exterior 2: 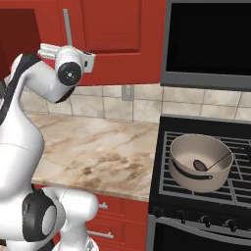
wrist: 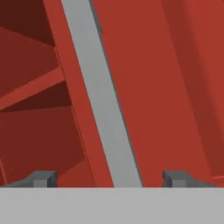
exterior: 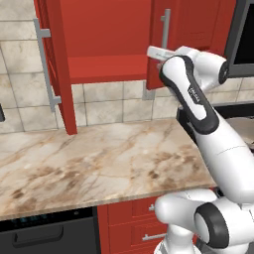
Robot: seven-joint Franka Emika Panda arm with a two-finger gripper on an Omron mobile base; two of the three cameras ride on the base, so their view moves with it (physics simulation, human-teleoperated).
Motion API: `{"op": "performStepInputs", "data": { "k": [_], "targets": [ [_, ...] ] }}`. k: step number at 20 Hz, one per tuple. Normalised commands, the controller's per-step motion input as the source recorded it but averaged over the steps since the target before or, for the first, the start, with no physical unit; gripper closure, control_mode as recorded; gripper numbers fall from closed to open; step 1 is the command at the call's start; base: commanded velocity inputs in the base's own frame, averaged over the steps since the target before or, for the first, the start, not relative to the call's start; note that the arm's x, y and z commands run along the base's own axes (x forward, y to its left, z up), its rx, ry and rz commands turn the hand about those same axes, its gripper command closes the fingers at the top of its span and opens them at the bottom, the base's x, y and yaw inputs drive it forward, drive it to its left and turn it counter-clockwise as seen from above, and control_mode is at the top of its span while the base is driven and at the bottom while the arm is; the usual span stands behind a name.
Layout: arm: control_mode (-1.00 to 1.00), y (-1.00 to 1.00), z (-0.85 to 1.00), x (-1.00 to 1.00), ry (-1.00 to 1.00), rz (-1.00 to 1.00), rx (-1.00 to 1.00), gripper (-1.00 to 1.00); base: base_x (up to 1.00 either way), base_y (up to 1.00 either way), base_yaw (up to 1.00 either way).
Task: Open the cabinet and move the ladle to the pot. Then close the cabinet.
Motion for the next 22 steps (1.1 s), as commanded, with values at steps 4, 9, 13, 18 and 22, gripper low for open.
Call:
{"op": "performStepInputs", "data": {
  "k": [4,9,13,18,22],
  "targets": [
    [-1.00,0.00,0.24,0.26,0.00,-0.36,-0.09,-1.00,0.00,0.00,0.00],
    [-1.00,-0.01,0.17,0.33,0.00,-0.36,-0.08,-1.00,0.00,0.00,0.00],
    [-1.00,-0.11,0.23,0.19,0.02,-0.35,-0.06,-1.00,0.00,0.00,0.00],
    [-1.00,-0.16,0.26,0.19,0.05,-0.34,-0.04,-1.00,0.00,0.00,0.00],
    [-1.00,-0.07,0.21,0.26,0.08,-0.31,-0.02,-1.00,0.00,0.00,0.00]
  ]
}}
